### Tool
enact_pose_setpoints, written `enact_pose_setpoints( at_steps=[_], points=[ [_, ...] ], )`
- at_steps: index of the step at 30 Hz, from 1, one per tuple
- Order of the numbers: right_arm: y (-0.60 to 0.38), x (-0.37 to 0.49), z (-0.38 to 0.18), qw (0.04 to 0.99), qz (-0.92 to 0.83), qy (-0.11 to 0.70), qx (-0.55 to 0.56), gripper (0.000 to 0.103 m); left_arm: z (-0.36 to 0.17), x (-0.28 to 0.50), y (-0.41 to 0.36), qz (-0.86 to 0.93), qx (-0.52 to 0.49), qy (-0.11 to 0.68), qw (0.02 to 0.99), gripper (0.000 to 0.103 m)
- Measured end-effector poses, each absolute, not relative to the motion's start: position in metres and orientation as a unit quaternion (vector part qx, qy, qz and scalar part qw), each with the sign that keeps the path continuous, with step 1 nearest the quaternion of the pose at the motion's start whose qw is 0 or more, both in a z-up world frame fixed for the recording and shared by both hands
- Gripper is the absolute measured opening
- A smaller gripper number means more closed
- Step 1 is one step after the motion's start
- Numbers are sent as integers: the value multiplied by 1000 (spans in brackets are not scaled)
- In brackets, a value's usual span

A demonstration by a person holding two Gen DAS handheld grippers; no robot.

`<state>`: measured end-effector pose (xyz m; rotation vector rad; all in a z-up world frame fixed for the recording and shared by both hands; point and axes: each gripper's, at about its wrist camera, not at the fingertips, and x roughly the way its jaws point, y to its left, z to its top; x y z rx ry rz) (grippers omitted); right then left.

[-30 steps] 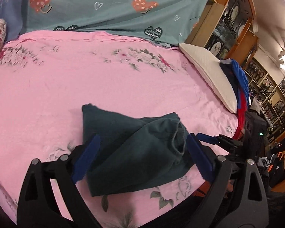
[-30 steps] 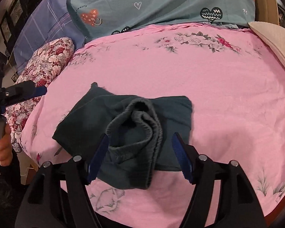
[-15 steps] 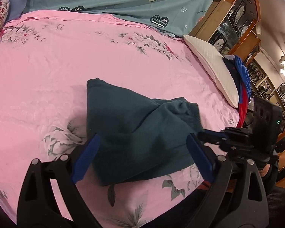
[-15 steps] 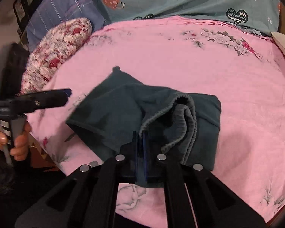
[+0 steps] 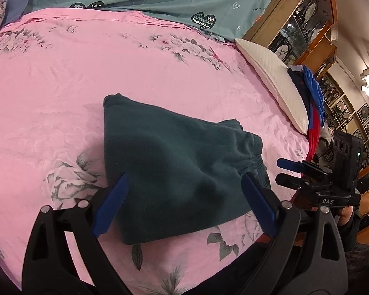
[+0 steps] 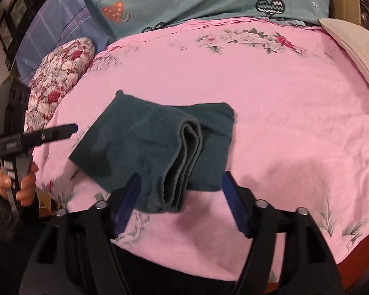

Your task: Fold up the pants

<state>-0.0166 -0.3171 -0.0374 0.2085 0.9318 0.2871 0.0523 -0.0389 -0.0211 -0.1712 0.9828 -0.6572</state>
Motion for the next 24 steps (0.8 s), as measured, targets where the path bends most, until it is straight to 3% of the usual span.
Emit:
enact_pose_setpoints(
  at_steps=[3, 5, 7, 9, 14, 24],
  points=[
    [-312, -4, -50, 857, 150, 478, 124, 70, -22, 51, -41, -312, -77, 463, 826, 94],
    [-303, -1, -63, 841, 151, 507, 112, 56, -23, 51, -42, -312, -76, 465, 825, 94],
    [-296, -2, -71, 832, 148, 523, 107, 52, -23, 50, -42, -314, -77, 465, 824, 94],
    [-302, -3, -71, 829, 140, 524, 133, 20, -23, 50, -43, -316, -78, 465, 824, 94],
    [-320, -4, -63, 808, 195, 504, 233, 17, -24, 49, -43, -318, -75, 464, 824, 94],
    [-289, 15, 64, 881, 250, 385, 113, 15, -18, 51, -39, -292, -71, 446, 843, 94]
  ],
)
